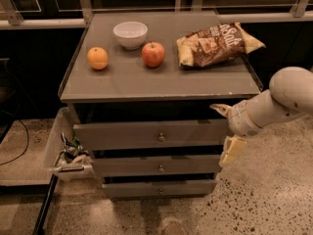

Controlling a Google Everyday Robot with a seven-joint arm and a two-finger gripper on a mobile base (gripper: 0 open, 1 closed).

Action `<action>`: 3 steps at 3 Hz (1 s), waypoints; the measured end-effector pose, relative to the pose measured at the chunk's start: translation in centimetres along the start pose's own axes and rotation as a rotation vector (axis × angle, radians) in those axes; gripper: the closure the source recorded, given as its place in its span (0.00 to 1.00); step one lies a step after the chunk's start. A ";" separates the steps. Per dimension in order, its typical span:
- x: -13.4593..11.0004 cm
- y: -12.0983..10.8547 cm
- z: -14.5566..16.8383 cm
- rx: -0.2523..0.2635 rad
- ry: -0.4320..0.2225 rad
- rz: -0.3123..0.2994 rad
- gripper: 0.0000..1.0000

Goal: Open top drawer

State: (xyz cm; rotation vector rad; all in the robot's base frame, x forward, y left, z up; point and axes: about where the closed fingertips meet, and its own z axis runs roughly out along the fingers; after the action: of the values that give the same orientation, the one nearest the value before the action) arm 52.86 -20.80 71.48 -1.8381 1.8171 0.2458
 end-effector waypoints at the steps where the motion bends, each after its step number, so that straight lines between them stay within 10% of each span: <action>1: 0.7 -0.9 2.6 -0.007 -0.022 0.003 0.00; 3: 1.4 -3.0 7.0 -0.008 -0.034 -0.036 0.00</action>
Offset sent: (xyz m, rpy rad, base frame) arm 0.0458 0.0185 -0.0522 0.0386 -0.0196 0.0346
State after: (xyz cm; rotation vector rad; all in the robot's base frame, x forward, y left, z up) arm 57.52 -18.76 65.66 -1.8590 1.7614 0.2703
